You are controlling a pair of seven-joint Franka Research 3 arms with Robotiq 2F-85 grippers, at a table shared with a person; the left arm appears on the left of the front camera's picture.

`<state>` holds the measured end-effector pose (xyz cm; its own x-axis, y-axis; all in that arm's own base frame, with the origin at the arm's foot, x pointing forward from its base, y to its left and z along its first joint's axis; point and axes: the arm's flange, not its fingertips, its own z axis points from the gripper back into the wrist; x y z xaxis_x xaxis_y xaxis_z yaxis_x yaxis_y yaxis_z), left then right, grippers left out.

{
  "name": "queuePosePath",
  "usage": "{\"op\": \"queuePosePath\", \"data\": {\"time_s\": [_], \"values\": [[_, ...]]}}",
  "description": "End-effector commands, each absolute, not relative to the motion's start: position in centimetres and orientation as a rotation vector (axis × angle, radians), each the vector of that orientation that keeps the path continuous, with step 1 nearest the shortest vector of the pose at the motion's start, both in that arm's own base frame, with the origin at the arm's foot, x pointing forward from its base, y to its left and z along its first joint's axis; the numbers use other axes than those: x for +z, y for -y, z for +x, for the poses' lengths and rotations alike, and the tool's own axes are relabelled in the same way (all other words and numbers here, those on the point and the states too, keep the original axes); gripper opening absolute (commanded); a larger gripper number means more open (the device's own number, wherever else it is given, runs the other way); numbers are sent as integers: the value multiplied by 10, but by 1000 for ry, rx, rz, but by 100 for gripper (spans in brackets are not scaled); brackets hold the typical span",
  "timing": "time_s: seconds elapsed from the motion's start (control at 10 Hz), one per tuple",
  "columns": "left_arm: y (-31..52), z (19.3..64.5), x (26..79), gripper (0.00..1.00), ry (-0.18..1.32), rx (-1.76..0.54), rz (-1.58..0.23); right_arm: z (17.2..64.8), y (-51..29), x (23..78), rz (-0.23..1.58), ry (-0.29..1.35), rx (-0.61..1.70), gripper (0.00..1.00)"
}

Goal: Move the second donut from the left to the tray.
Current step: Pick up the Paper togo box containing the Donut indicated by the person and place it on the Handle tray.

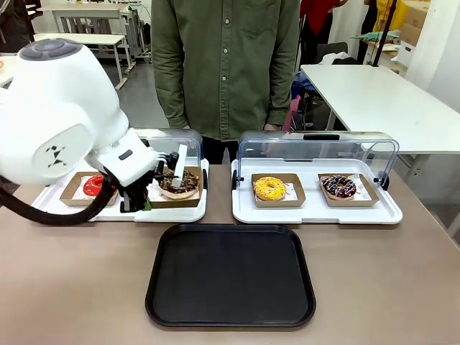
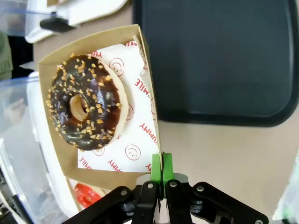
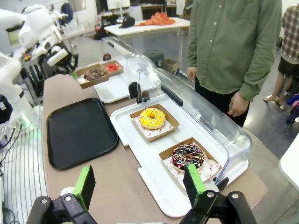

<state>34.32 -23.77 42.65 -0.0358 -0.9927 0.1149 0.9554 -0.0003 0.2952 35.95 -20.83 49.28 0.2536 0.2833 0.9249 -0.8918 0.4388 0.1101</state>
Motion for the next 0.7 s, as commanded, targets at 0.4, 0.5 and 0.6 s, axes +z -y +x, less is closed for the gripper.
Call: {"op": "queuePosePath", "data": {"time_s": [0.4,0.5,0.6], "values": [[299,268,400,1,404,-1535,102,362,208,494,743,1043,920,100],[308,263,394,1,399,-1542,88,362,208,494,743,1043,920,100],[316,258,386,1,382,-1561,83,362,208,494,743,1043,920,100]]}}
